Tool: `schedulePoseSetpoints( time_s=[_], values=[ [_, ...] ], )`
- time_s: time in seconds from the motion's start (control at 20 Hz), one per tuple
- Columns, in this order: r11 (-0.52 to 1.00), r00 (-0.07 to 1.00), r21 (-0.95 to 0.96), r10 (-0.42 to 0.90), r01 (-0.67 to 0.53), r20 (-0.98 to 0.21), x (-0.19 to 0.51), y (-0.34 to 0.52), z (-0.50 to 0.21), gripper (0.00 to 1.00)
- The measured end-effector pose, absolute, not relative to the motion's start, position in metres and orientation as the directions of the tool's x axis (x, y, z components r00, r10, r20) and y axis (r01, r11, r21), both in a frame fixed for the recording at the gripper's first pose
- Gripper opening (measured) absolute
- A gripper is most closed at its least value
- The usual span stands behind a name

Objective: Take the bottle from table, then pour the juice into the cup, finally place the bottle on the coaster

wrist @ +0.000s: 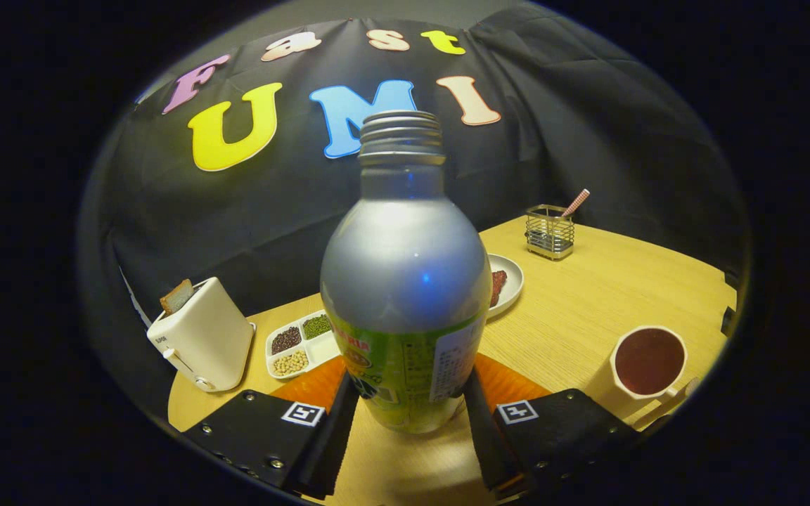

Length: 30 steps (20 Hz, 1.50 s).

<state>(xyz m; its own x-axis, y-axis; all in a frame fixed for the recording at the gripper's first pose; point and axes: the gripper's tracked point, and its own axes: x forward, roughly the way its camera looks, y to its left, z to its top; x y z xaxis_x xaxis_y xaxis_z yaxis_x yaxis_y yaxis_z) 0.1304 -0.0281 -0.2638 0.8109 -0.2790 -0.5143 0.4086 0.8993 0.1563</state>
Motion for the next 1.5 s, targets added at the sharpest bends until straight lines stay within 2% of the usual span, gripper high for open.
schedulePoseSetpoints(
  time_s=[0.7, 1.5],
  values=[
    [0.925, 0.788, 0.082, -0.267, 0.371, -0.555, 0.168, -0.042, -0.332, 0.78],
    [0.933, 0.780, 0.074, -0.249, 0.353, -0.575, 0.152, -0.035, -0.324, 0.85]
  ],
)
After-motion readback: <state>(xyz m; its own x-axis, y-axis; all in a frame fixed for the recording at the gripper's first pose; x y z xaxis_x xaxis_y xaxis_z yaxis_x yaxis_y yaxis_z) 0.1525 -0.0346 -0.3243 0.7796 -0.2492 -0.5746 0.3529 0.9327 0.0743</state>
